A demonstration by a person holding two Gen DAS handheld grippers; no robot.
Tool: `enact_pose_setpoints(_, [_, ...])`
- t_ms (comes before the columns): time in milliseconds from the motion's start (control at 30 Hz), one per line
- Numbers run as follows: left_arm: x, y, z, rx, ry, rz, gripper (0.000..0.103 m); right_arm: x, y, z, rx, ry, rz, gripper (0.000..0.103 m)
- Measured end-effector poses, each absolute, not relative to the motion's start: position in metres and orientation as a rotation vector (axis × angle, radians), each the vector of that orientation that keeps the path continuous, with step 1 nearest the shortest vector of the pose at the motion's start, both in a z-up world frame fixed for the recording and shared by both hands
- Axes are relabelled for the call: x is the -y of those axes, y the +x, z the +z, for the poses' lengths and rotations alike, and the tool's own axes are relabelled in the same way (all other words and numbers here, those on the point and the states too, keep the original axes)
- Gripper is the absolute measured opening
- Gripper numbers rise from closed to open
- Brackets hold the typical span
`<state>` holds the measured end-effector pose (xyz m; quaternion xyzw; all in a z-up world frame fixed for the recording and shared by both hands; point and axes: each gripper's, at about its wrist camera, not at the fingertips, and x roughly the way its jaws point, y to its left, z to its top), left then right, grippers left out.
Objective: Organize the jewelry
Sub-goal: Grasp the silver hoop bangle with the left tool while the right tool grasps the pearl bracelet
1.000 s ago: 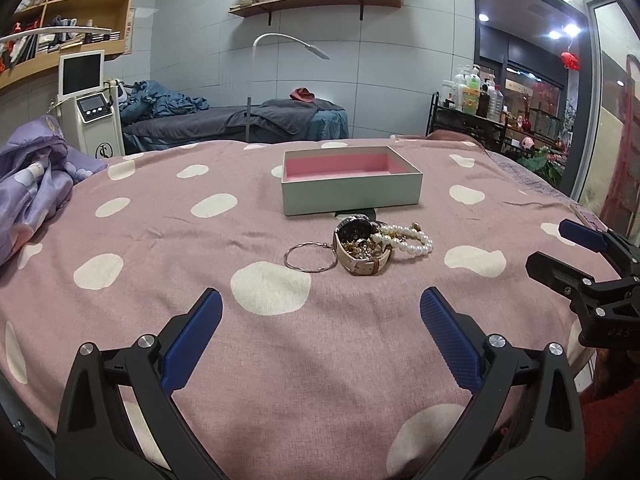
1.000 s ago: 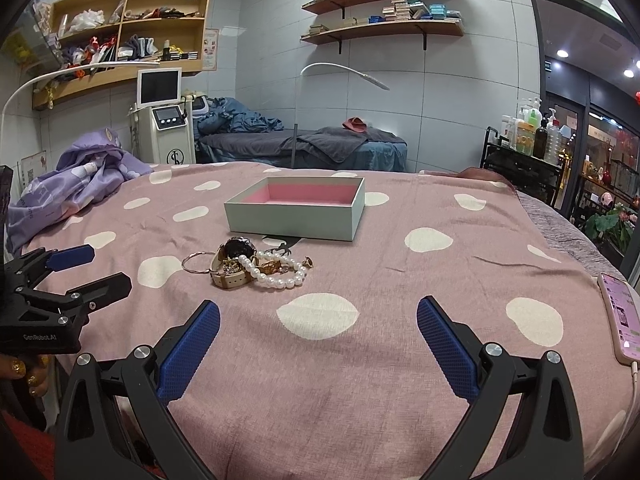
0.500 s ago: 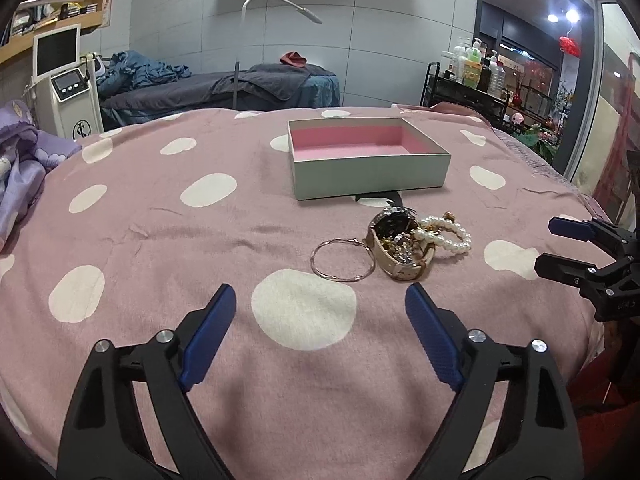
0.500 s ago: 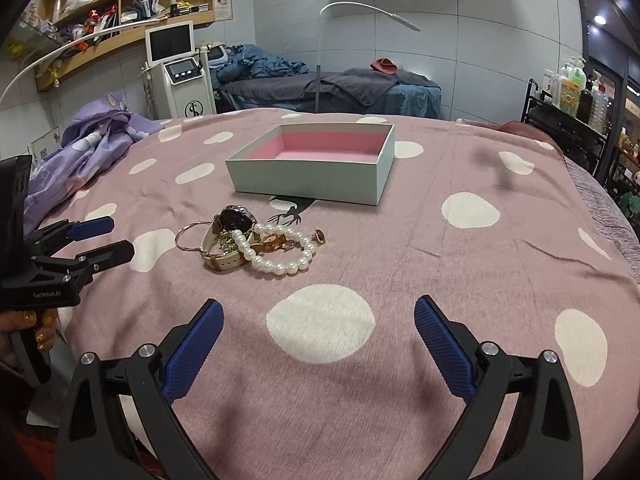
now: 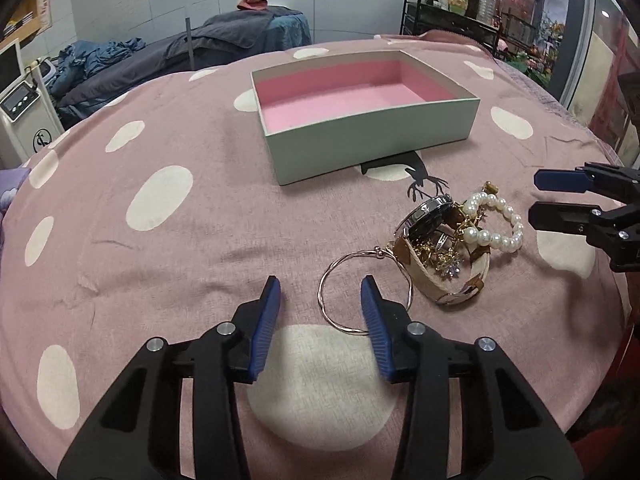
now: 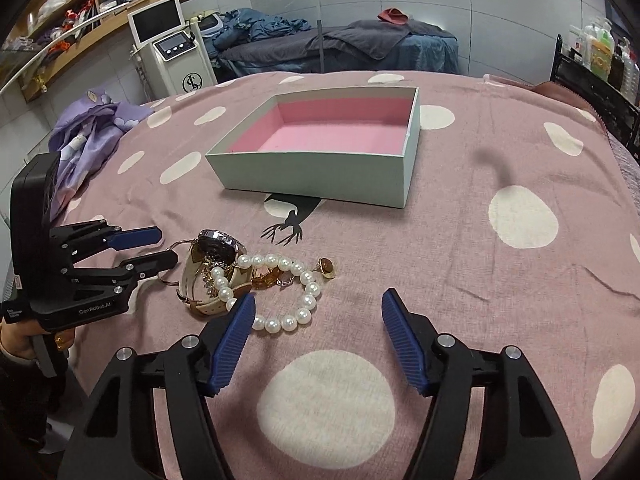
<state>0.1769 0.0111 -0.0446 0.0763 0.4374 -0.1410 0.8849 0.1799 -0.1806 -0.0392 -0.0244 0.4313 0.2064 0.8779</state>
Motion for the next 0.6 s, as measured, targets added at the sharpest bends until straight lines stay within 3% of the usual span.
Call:
enact_pose_setpoints(300, [0.000,0.188,-0.049,-0.958,0.239,-0.330,0.041,0.159,0.191,-0.053,-0.972,-0.153,0.421,0.035])
enact_pose_setpoints(367, [0.002,0.188,-0.050,-0.957,0.247,-0.348,0.031,0.157,0.191,-0.054,-0.972,-0.173,0.423,0.017])
enact_pose_setpoints(433, [0.006,0.187,-0.050,-0.954,0.257,-0.356,0.026,0.155,0.190,-0.055,-0.964,-0.196,0.426,0.009])
enact_pose_setpoints(533, [0.009,0.185,-0.051,-0.951,0.261,-0.369,0.008,0.156,0.188,-0.055,-0.950,-0.198,0.438,0.009])
enact_pose_setpoints(600, [0.011,0.183,-0.050,-0.937,0.279,-0.355,0.004,0.159,0.186,-0.053,-0.935,-0.181,0.462,0.009])
